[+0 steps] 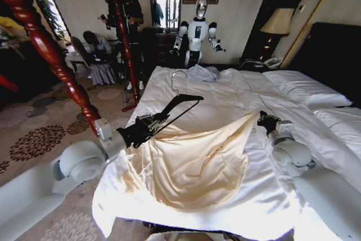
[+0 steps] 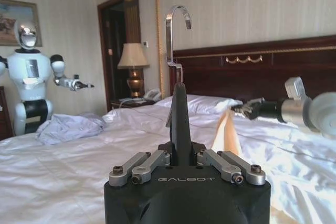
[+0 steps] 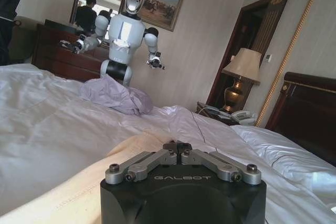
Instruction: Pick up the clothes from the bed and hang them on the clothes hanger.
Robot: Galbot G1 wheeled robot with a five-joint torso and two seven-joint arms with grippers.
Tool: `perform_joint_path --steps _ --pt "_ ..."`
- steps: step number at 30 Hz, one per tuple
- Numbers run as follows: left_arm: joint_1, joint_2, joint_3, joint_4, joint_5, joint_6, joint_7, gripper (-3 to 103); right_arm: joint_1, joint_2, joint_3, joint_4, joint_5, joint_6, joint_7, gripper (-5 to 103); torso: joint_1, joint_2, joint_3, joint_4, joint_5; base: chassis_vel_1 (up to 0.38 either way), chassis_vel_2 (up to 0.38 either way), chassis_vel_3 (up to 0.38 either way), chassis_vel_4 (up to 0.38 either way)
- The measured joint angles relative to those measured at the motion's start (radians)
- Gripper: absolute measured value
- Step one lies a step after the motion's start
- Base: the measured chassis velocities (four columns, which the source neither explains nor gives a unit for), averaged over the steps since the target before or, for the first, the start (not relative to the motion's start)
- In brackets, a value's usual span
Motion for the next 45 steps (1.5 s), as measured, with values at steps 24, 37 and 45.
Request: perform_joint_path --steps 24,37,45 --pt "-0.272 -0.143 0.475 0.124 0.103 -0.032 0.040 16 -0.033 -0.032 0.044 0.086 0.019 -0.019 0.015 0 0.000 0.000 0.000 -0.0001 0.0000 0.000 0.000 0.000 0.000" --pt "-0.299 -0.225 0.543 0.228 0.104 -0.025 0.024 16 -0.067 -0.036 0.077 0.148 0.060 -0.025 0.021 0 0.000 0.000 0.000 -0.0001 -0.0002 0.000 0.000 0.000 0.000" --pt "-0.309 -0.259 0.572 0.259 0.071 -0.022 0.018 16 -0.028 -0.031 0.036 0.174 0.088 -0.034 0.032 0 0.000 0.000 0.000 -0.0002 -0.0001 0.000 0.000 0.000 0.000"
